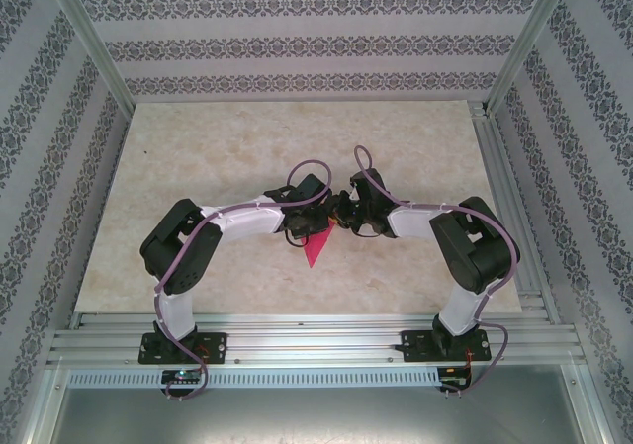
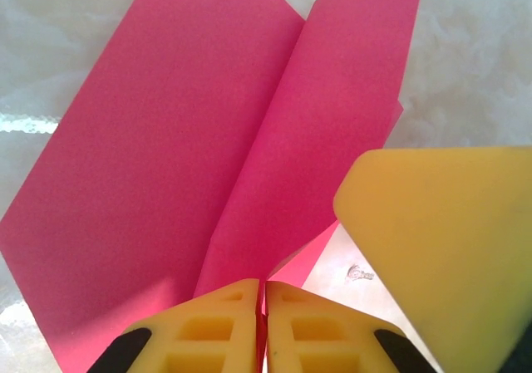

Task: Fold a paper plane with a square sheet of paper (pick it up from the middle)
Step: Fourth fold the wing at the center of the table.

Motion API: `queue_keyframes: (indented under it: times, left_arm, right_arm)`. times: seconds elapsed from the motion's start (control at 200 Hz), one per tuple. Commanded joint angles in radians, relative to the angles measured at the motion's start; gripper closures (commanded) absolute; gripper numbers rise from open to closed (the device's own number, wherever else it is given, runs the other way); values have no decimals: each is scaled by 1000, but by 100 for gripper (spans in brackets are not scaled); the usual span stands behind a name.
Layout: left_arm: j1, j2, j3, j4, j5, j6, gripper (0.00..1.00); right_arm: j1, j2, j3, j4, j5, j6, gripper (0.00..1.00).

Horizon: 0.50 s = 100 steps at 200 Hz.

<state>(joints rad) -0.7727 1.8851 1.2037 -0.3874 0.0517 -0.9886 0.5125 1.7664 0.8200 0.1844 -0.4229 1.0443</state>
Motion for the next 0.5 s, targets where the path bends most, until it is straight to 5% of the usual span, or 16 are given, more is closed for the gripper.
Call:
queue_keyframes:
  times: [0.0,0.28,0.495]
  left_arm:
    - [10,-20,10,41,18,31,87]
    - [10,-35,-1,49,22,45,83]
    - [12,-74,-32,81,42,65,73]
  right_arm:
    - [23,19,31,-75,-5,-50,78]
    - [17,25,43,-80,0,-58,95]
    - [3,18,35,-90,6,-65,95]
